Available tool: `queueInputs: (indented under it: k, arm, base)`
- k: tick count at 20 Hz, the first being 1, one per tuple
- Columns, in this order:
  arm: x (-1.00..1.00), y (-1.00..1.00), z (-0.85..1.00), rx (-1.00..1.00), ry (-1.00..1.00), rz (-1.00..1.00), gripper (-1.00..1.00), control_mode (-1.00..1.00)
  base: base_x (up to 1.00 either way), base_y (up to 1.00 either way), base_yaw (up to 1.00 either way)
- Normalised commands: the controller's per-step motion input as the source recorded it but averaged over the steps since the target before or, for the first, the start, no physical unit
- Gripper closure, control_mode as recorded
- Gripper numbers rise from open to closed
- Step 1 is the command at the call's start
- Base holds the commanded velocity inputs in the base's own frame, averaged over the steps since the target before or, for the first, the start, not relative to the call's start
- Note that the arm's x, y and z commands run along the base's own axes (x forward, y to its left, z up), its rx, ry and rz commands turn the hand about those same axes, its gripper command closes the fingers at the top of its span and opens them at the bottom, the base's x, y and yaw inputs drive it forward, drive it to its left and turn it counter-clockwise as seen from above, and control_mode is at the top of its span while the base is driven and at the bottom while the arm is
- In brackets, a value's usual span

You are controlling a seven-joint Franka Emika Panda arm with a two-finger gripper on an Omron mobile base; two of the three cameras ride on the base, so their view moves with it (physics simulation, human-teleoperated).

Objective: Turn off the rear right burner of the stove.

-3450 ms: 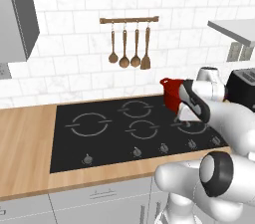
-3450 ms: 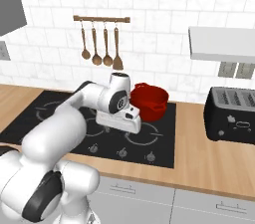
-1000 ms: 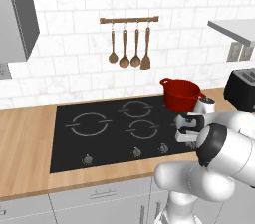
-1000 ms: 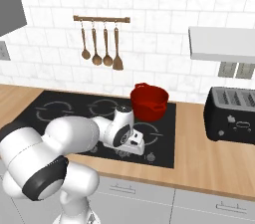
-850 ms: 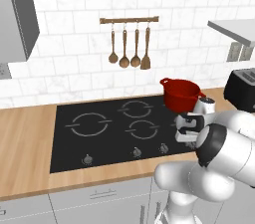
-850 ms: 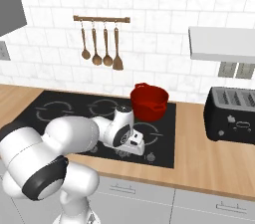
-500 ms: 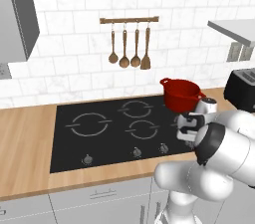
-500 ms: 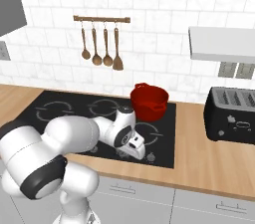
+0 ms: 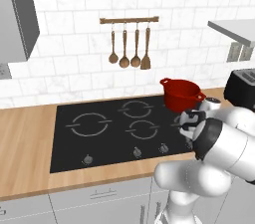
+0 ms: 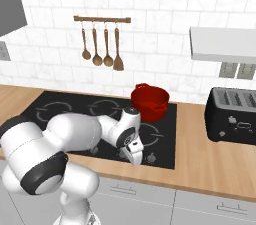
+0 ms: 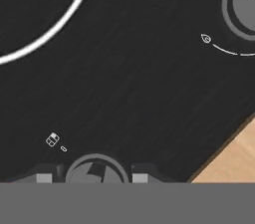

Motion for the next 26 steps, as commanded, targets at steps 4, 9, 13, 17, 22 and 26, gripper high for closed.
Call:
queueInputs:
  k: [4, 9, 13, 17, 22, 26]
  arm:
    - [0.0, -0.14, -0.09, 0.07, 0.09, -0.65, 1.0, -1.0]
    - [0.0, -0.01, -0.21, 0.01, 0.07, -0.73, 1.0, -1.0]
    - [0.0, 0.02, -0.31, 0.0, 0.06, -0.78, 1.0, -1.0]
    - [0.0, 0.13, -0.36, 0.0, 0.06, -0.81, 1.0, -1.0]
    - [0.0, 0.13, -0.4, 0.0, 0.07, -0.86, 1.0, -1.0]
    - [0.01, 0.18, -0.42, 0.0, 0.05, -0.87, 1.0, -1.0]
  base:
    - [0.0, 0.0, 0.0]
    - [0.0, 0.0, 0.0]
    - [0.0, 0.0, 0.0]
    - [0.0, 0.0, 0.0]
    - [0.0, 0.0, 0.0]
    - [0.0, 0.0, 0.0]
